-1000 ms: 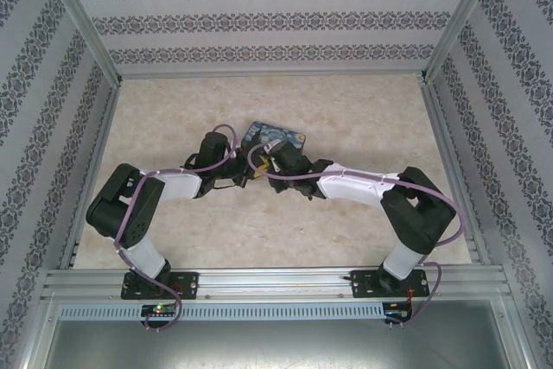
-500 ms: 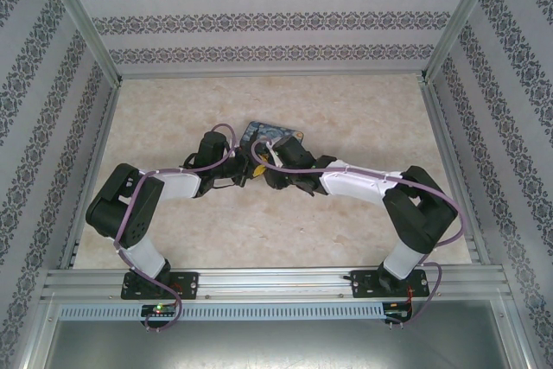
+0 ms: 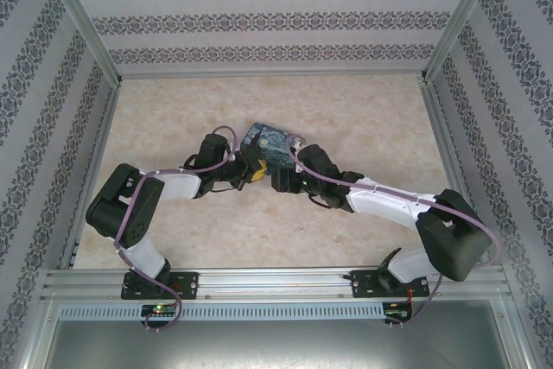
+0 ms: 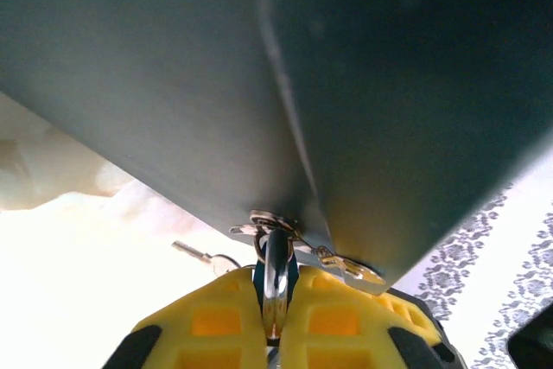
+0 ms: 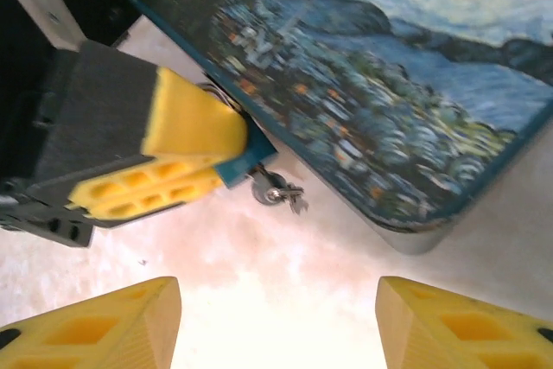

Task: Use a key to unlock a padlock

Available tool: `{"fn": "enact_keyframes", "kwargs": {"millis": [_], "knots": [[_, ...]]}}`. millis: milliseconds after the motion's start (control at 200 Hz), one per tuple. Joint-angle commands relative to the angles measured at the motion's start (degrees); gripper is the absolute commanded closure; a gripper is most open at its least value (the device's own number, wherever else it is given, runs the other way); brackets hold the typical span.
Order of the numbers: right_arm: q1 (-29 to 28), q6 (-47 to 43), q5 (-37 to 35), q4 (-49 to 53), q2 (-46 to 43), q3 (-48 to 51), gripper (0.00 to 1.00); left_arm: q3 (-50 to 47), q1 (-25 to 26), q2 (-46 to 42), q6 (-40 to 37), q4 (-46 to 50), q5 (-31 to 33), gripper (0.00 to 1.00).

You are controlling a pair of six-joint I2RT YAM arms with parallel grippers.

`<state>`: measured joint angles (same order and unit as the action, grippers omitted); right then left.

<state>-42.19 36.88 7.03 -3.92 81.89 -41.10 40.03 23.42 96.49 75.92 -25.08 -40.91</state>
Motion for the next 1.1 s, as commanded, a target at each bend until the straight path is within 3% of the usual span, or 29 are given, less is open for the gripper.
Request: {"fn": "enact_keyframes", "kwargs": {"millis": [0,140,325,804,959,1094], "knots": [[-1.5,8.6,0.0,-6.0,-0.3,1.5,0.38,-1.5,1.1,-0.2,-3.7,2.4,-0.7,0.81],[-2.4,11.0,-1.4,-8.1,0.8,1.8,0.36,-2.8,1.4,-0.8,-3.6,2.0,-0.3,0.58],[-2.7,13.6,-2.1,-9.9,1.5,2.2,0.34,-3.1,1.4,-5.3,-4.9,5.7,1.5,0.40],[-4.2,16.8,-1.4,-13.9,6.5,2.6,0.34,6.2,-1.6,-15.5,-15.3,25.4,10.7,0.15],[-2.3,16.6,-1.4,-14.2,8.7,1.3,0.35,10.8,-2.2,-15.0,-20.0,30.9,13.5,0.02],[1.0,16.2,-0.7,-14.2,10.1,-0.3,0.35,12.7,-2.3,-14.7,-22.7,33.3,14.8,0.00]]}}
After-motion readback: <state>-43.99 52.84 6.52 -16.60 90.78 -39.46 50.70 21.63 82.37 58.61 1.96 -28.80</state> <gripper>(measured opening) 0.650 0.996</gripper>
